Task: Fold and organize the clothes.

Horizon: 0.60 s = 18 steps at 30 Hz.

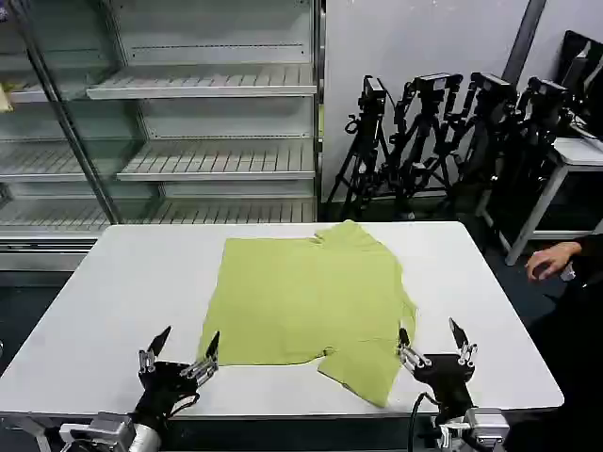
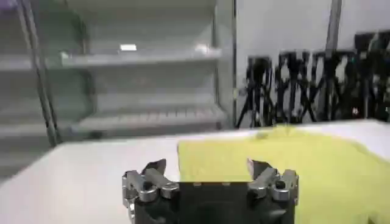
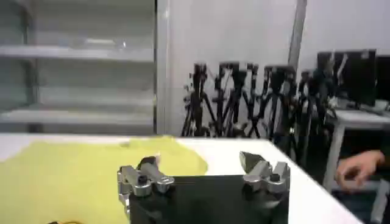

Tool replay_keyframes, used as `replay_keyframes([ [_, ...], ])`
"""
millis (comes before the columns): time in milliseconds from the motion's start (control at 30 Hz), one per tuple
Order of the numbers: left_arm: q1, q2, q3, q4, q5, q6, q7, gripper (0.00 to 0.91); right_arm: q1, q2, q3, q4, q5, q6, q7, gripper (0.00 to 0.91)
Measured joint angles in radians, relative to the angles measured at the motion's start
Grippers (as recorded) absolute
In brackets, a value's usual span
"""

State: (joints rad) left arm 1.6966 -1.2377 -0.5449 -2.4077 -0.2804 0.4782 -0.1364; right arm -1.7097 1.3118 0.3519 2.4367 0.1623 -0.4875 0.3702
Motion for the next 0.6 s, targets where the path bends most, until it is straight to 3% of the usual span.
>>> replay_keyframes([
  [500,-0.073,0.066,0.042,0.094,-0.072,0.074,-0.044,0.907,-0.020,0.048,-0.134,-0.075,-0.068,-0.062,0.039,0.907],
  [600,-0.092,0.069,0.049,0.116,-0.080,0.079,-0.053,0.736,-0.014,0.058,-0.153,-0.095,-0.069,-0.064,0.042,0.907],
])
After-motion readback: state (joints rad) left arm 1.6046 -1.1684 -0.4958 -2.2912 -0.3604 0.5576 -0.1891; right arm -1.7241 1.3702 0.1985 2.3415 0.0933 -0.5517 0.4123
